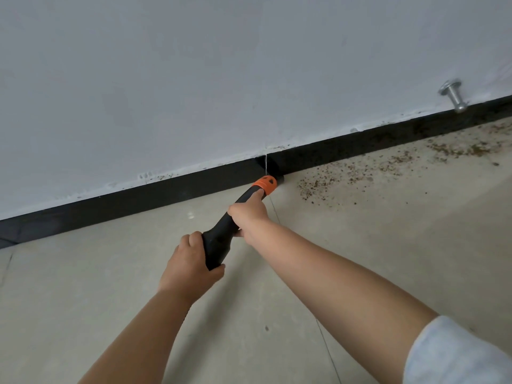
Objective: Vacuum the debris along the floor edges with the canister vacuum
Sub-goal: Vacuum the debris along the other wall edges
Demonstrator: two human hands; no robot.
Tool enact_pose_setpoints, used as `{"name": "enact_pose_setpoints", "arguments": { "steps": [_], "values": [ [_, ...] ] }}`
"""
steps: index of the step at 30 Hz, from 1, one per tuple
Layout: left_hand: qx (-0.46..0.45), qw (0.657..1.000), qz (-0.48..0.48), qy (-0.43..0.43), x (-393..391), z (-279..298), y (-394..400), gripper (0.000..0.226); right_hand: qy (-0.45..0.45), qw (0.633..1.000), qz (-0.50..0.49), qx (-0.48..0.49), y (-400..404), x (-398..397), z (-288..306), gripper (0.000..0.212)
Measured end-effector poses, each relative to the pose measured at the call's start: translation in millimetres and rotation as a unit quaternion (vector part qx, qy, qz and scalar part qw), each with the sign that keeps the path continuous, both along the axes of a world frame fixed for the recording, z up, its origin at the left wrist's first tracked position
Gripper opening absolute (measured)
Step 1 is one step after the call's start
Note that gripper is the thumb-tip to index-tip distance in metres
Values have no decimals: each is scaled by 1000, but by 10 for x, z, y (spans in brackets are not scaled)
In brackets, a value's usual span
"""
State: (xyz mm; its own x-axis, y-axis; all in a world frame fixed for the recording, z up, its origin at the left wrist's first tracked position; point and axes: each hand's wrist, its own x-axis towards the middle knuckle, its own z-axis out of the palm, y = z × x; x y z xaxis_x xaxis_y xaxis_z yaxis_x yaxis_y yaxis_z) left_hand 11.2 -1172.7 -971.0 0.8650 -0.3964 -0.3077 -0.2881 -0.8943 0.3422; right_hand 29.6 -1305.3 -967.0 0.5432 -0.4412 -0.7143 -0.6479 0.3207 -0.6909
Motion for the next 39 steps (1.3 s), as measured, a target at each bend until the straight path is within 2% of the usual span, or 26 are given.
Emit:
{"name": "enact_pose_setpoints", "arguments": {
  "steps": [18,21,24,30,39],
  "values": [
    [-24,999,-24,-21,-123,-37,-774,52,-11,999,-38,-22,-836,-128,-118,80],
    [-28,999,-24,-15,-142,-56,-891,49,-15,998,-46,-32,-953,-151,-143,82],
    [-30,999,-27,-9,-172,-82,-1028,47,-10,998,-64,-20,-1097,-196,-147,74],
    [-36,999,-38,11,-229,-123,-1354,48,-9,996,-76,-38,-1390,-302,-141,80],
    [-37,997,-68,18,-304,-143,-1760,52,-46,991,-124,-24,-1767,-455,-182,74]
  ]
}}
